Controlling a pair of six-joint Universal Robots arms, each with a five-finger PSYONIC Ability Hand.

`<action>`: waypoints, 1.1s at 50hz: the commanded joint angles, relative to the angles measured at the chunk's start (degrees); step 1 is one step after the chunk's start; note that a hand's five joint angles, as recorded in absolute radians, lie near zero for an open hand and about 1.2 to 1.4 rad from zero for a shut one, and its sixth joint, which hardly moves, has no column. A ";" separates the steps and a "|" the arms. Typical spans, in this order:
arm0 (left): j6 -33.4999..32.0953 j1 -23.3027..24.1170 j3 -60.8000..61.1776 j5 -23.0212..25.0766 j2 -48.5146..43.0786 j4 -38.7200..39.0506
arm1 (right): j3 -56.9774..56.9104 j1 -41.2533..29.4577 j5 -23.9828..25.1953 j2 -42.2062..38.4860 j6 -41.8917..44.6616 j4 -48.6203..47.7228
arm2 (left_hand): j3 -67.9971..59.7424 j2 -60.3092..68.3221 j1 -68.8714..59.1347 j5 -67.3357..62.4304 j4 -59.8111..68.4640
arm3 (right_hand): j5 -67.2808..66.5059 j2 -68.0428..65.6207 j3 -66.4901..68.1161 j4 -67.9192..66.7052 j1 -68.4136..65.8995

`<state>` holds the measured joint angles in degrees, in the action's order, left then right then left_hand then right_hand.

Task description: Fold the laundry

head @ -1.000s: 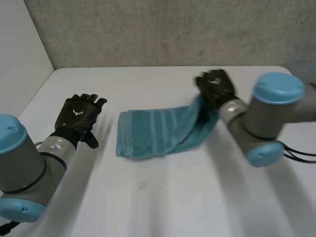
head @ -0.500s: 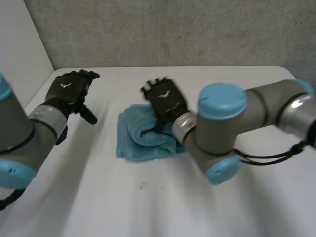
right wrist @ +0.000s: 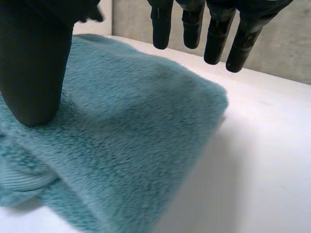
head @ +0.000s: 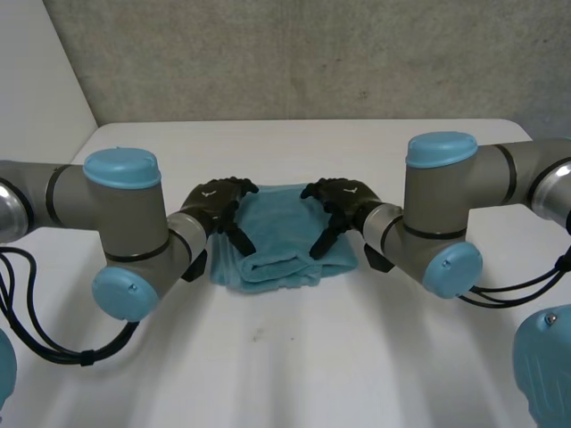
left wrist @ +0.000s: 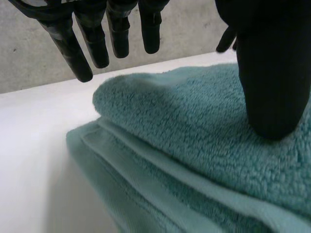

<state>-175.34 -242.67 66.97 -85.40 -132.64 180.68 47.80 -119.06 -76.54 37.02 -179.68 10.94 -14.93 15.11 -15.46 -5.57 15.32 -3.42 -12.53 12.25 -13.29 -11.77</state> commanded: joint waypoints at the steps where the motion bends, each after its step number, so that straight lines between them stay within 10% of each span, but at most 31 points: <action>1: -3.95 -0.79 3.08 -0.29 1.15 -1.03 | -0.69 1.20 -0.19 0.94 -0.06 -0.05 | -3.36 3.18 -2.83 -2.72 2.97 | 3.42 2.53 -2.25 3.29 1.77; 27: -5.10 -10.36 1.85 1.11 33.58 -14.47 | 16.79 10.68 -11.35 39.08 -0.41 -0.57 | 2.03 -2.20 2.56 2.66 -2.41 | 3.42 2.53 -2.25 3.29 1.77; 55: -5.54 -10.36 5.54 3.66 36.93 -16.59 | 22.52 10.87 -10.30 41.02 9.08 -1.10 | 4.55 -4.72 5.08 5.18 -4.93 | 3.42 2.53 -2.25 3.29 1.77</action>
